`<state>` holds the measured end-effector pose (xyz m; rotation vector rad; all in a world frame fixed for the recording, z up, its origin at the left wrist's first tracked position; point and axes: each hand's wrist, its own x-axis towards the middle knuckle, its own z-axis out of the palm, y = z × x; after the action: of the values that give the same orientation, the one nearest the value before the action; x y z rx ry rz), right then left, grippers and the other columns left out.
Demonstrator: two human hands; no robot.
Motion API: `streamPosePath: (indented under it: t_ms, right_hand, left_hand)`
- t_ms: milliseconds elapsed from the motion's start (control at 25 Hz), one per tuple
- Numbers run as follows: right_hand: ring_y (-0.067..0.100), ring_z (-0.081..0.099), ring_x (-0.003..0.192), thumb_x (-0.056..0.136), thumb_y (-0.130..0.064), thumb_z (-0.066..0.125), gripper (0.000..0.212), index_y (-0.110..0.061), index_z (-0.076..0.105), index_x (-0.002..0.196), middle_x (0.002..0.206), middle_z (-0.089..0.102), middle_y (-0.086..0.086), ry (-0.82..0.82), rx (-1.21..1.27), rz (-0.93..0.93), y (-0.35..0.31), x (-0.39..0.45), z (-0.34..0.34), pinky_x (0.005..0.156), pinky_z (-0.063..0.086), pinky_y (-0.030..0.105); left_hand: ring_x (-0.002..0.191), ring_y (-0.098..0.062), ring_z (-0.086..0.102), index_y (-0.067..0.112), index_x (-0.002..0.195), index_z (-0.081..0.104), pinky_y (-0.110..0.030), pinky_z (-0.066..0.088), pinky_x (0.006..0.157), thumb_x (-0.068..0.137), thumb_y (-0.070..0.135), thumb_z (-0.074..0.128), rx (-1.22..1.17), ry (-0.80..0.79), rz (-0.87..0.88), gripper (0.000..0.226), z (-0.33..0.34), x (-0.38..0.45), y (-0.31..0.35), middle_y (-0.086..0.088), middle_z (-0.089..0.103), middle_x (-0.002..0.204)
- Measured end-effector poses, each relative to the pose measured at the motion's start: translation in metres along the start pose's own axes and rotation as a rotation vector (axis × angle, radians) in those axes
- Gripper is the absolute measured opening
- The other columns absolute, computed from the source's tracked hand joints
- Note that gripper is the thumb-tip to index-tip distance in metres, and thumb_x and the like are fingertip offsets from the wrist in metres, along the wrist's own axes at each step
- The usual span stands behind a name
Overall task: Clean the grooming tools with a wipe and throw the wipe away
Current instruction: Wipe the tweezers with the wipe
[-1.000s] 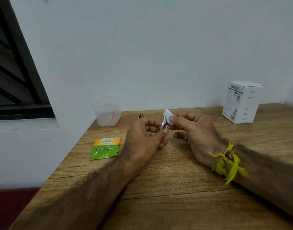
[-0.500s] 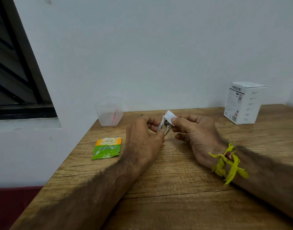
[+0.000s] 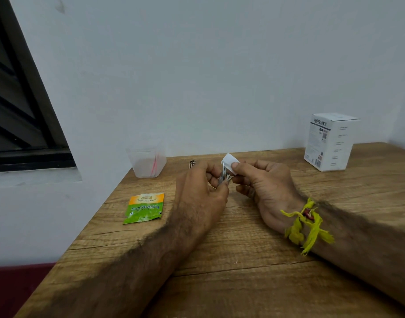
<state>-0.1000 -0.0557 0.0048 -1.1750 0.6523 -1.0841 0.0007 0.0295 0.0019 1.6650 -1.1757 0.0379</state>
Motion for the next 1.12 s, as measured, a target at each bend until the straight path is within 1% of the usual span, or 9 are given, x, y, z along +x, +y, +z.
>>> streamPosePath:
  t_ms: [160,400,520,600,720,840,920,1000,1120]
  right_hand:
    - [0.010,0.065,0.058,0.080,-0.009,0.078,0.005,-0.008,0.074,0.077,0.070,0.072,0.006,-0.028,-0.027,-0.009,0.0003,-0.0008,0.0004,0.052,0.051,0.023]
    - [0.011,0.064,0.057,0.080,-0.010,0.079,0.011,-0.010,0.074,0.071,0.066,0.071,0.004,-0.005,-0.083,-0.043,0.0005,-0.0005,-0.0002,0.052,0.051,0.025]
    - [0.009,0.063,0.055,0.080,-0.010,0.079,0.011,-0.010,0.074,0.071,0.063,0.070,0.002,-0.005,-0.136,-0.080,0.0003,-0.0004,-0.0004,0.051,0.051,0.023]
    - [0.008,0.063,0.056,0.080,-0.009,0.078,0.006,-0.009,0.075,0.076,0.065,0.072,0.003,-0.024,-0.181,-0.113,-0.0001,-0.0020,-0.0004,0.052,0.052,0.021]
    - [0.007,0.062,0.057,0.081,-0.008,0.077,0.002,-0.007,0.076,0.079,0.068,0.073,0.007,-0.025,-0.249,-0.174,-0.0009,-0.0045,-0.0003,0.053,0.053,0.020]
    - [0.010,0.063,0.059,0.081,-0.008,0.078,0.003,-0.007,0.076,0.080,0.073,0.074,0.012,-0.013,-0.321,-0.244,-0.0017,-0.0038,-0.0018,0.056,0.055,0.025]
    - [0.010,0.064,0.062,0.082,-0.010,0.078,0.003,-0.007,0.076,0.081,0.075,0.075,0.012,-0.057,-0.351,-0.262,-0.0024,-0.0043,-0.0029,0.059,0.055,0.026]
    - [0.006,0.064,0.065,0.083,-0.011,0.077,0.002,-0.009,0.077,0.083,0.075,0.076,0.007,-0.133,-0.337,-0.242,-0.0027,-0.0052,-0.0038,0.058,0.053,0.022]
    - [0.009,0.065,0.070,0.086,-0.008,0.071,0.007,-0.008,0.078,0.089,0.082,0.077,0.007,-0.208,-0.314,-0.146,-0.0024,-0.0032,-0.0032,0.059,0.051,0.024]
  left_hand:
    - [0.068,-0.018,0.071,0.021,0.089,0.062,-0.040,0.059,0.065,0.085,0.014,0.075,0.009,-0.024,0.014,0.015,0.0008,-0.0007,-0.0012,0.001,0.067,0.077]
    - [0.064,-0.021,0.069,0.017,0.090,0.061,-0.041,0.057,0.063,0.084,0.010,0.072,0.037,-0.046,0.061,0.014,0.0006,-0.0010,-0.0014,-0.002,0.066,0.073]
    - [0.066,-0.020,0.068,0.017,0.092,0.060,-0.040,0.058,0.065,0.085,0.010,0.072,0.053,-0.050,0.071,0.016,0.0007,-0.0005,-0.0027,-0.002,0.066,0.075]
    - [0.069,-0.018,0.068,0.018,0.094,0.059,-0.039,0.058,0.067,0.086,0.012,0.073,0.064,-0.061,0.075,0.017,0.0005,-0.0005,-0.0031,0.000,0.066,0.077]
    - [0.067,-0.015,0.066,0.018,0.093,0.060,-0.035,0.057,0.065,0.086,0.013,0.073,0.078,-0.054,0.096,0.016,0.0003,0.0005,-0.0040,0.002,0.066,0.075]
    - [0.064,-0.015,0.067,0.018,0.094,0.061,-0.033,0.057,0.062,0.086,0.013,0.073,0.073,-0.056,0.096,0.015,0.0006,0.0017,-0.0054,0.001,0.067,0.073]
    - [0.064,-0.017,0.068,0.018,0.094,0.060,-0.028,0.057,0.060,0.086,0.012,0.074,0.063,-0.061,0.081,0.017,0.0010,0.0023,-0.0061,0.000,0.067,0.072]
    - [0.064,-0.017,0.070,0.019,0.092,0.061,-0.025,0.056,0.057,0.085,0.012,0.077,0.048,-0.060,0.048,0.019,0.0005,0.0039,-0.0063,0.000,0.068,0.071]
    - [0.064,-0.016,0.070,0.020,0.089,0.063,-0.028,0.057,0.057,0.082,0.014,0.080,0.020,-0.046,0.019,0.020,-0.0012,0.0049,-0.0074,0.000,0.068,0.072]
